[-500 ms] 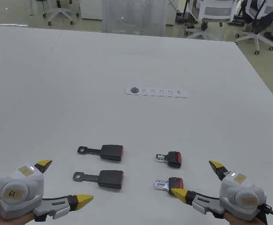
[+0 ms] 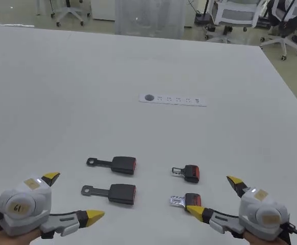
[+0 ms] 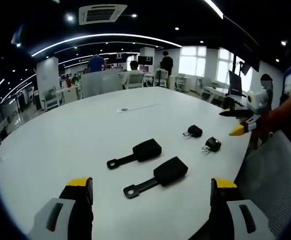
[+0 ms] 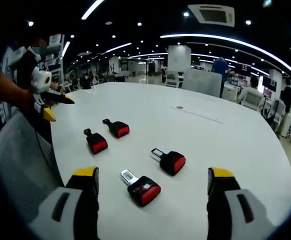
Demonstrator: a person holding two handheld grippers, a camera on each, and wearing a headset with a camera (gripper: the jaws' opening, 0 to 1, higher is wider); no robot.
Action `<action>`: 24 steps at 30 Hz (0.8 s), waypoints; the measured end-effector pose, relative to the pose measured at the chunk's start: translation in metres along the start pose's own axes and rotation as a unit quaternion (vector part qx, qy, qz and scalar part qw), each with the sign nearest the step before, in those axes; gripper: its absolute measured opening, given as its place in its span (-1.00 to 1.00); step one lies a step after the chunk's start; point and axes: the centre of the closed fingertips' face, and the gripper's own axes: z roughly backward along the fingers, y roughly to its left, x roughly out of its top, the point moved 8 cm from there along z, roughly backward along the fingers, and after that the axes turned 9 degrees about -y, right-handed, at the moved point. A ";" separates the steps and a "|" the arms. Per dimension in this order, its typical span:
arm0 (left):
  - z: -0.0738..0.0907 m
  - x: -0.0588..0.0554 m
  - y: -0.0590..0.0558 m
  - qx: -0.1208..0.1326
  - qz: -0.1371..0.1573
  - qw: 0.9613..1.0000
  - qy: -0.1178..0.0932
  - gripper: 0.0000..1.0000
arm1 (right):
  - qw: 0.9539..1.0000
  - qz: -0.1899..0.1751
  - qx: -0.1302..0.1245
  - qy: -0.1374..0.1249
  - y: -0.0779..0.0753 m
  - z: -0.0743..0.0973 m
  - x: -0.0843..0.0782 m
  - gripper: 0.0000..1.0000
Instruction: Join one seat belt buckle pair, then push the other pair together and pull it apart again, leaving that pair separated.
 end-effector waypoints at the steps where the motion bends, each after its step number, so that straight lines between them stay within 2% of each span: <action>1: 0.000 -0.001 0.001 0.000 -0.001 1.000 0.001 1.00 | 1.000 -0.001 0.001 0.000 0.000 0.000 0.000 0.83; 24: -0.002 0.001 0.002 -0.005 -0.005 1.000 0.002 1.00 | 1.000 0.001 0.010 0.003 0.002 0.001 0.001 0.83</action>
